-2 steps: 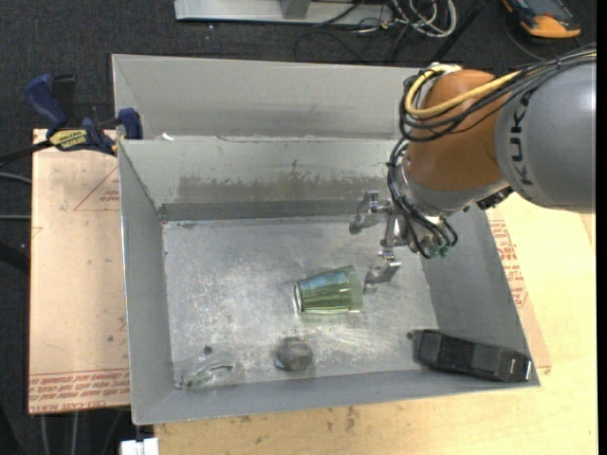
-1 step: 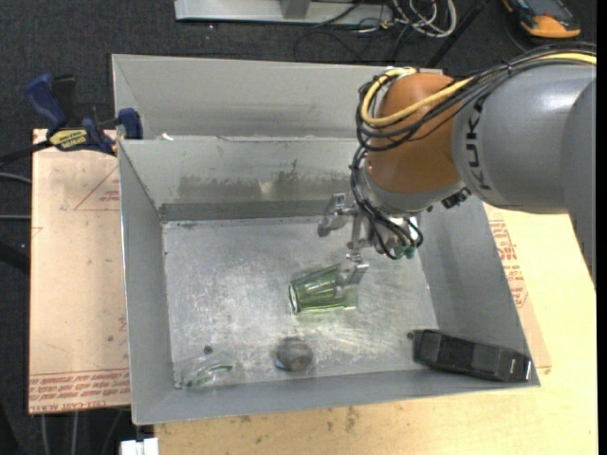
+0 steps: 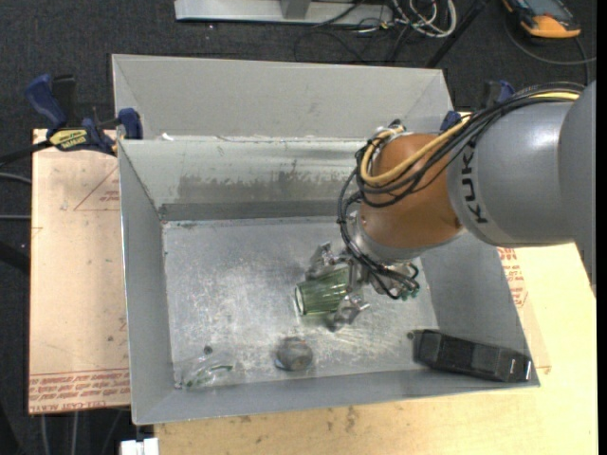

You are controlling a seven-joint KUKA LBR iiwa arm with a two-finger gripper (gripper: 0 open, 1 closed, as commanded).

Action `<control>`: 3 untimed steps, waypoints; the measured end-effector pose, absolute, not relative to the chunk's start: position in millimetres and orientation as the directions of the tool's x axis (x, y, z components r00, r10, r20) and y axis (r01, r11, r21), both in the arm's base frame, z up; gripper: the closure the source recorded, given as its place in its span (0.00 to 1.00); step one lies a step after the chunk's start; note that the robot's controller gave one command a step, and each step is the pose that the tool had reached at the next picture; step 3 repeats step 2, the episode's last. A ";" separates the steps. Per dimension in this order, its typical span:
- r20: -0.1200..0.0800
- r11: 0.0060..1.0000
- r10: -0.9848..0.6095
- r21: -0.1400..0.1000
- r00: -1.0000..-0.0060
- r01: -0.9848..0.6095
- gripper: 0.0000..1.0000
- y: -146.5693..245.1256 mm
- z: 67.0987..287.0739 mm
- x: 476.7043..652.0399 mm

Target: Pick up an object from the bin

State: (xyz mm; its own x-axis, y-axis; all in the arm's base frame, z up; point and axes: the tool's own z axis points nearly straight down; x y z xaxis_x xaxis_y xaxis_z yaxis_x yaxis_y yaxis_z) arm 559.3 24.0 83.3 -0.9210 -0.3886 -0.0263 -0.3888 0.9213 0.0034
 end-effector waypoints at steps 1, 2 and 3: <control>-0.027 0.921 -0.389 0.003 -0.921 -0.389 1.00 24.0 83.2 559.3; -0.002 0.748 -0.664 0.001 -0.748 -0.664 1.00 44.6 222.9 564.9; -0.002 0.748 -0.664 0.001 -0.748 -0.664 1.00 44.6 222.9 564.9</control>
Offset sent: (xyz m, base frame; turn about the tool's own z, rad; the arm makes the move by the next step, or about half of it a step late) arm 0.0093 0.0274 0.1836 -0.4202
